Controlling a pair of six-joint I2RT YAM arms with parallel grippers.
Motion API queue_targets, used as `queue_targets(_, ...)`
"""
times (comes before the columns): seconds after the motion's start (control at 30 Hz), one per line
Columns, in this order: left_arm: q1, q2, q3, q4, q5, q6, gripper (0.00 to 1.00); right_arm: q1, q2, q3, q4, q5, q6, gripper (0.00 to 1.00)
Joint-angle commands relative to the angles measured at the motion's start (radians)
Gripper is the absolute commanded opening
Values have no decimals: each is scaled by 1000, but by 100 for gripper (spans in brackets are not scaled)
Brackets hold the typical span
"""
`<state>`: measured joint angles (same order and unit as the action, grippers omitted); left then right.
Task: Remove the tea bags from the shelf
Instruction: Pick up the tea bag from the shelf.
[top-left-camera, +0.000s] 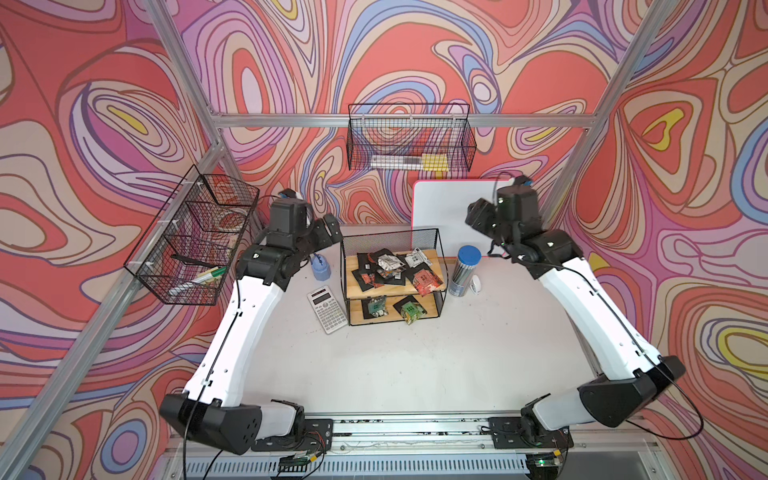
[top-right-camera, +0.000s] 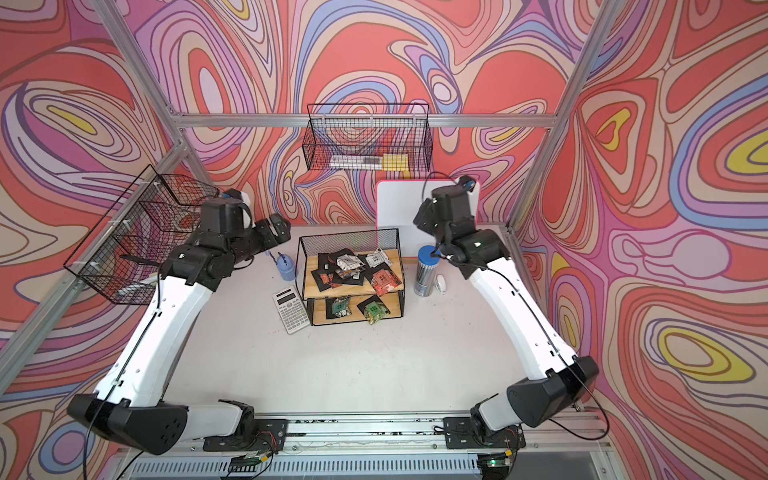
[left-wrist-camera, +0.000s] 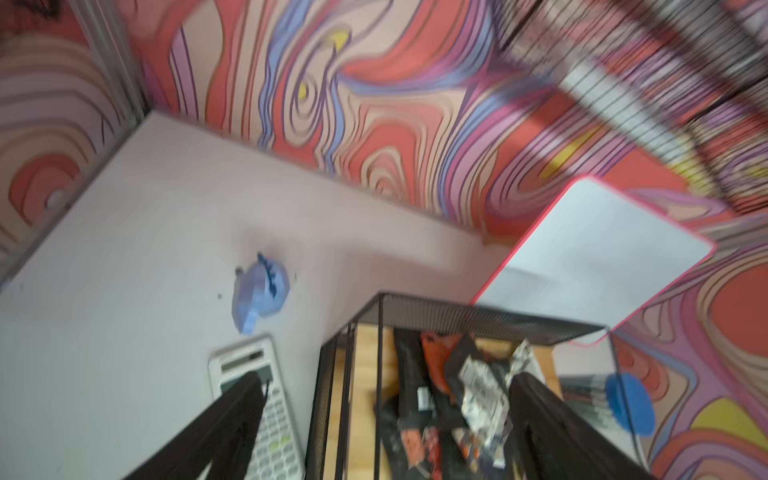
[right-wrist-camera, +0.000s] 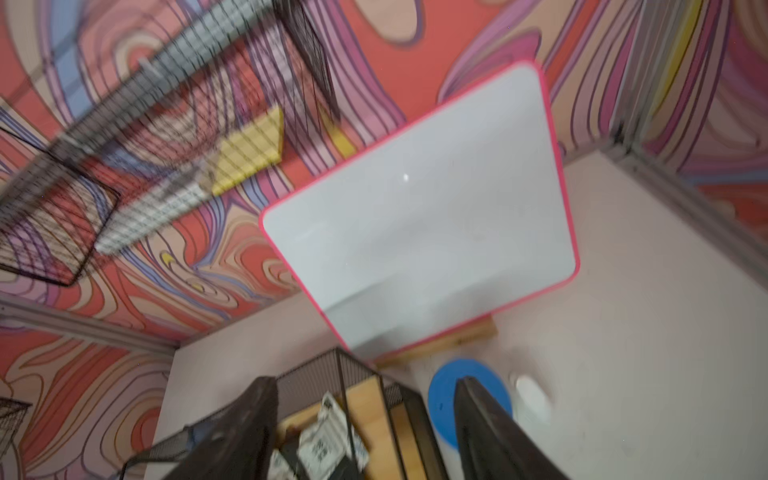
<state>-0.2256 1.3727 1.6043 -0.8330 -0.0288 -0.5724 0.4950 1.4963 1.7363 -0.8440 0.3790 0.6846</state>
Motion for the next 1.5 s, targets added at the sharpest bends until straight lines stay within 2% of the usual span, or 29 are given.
queue_targets(0.0, 2, -44, 19, -346, 39, 35, 87, 114, -76, -27, -300, 117, 94, 59)
queue_targets(0.03, 2, -51, 9, -347, 70, 50, 83, 126, -95, -53, -296, 86, 117, 58)
queue_targets(0.1, 2, -56, -13, -340, 123, 58, 81, 126, -156, -142, -243, -21, 163, 55)
queue_targets(0.2, 2, -64, -53, -262, 223, 52, 73, 126, -239, -268, -111, -175, 214, 54)
queue_targets(0.33, 2, -48, -64, -193, 273, 28, 71, 126, -292, -418, 84, -376, 349, 54)
queue_targets(0.43, 2, -17, -70, -155, 298, 25, 70, 126, -324, -543, 248, -470, 468, 54)
queue_targets(0.53, 2, 2, -90, -95, 311, 20, 67, 127, -363, -640, 348, -485, 547, 52)
queue_targets(0.67, 2, 39, -98, -59, 305, 32, 63, 126, -382, -681, 360, -496, 590, 48)
queue_targets(0.73, 2, 57, -100, -44, 304, 44, 58, 126, -394, -729, 396, -511, 645, 46)
queue_targets(1.0, 2, 78, -127, -6, 296, 56, 38, 126, -470, -997, 699, -508, 902, 46)
queue_targets(1.07, 2, 75, -135, 0, 293, 56, 38, 126, -469, -1017, 721, -506, 919, 47)
queue_targets(1.17, 1, 77, -136, 5, 294, 60, 31, 126, -451, -1037, 752, -519, 938, 47)
queue_targets(1.47, 2, 82, -132, 0, 286, 74, 26, 126, -419, -1102, 883, -496, 1016, 46)
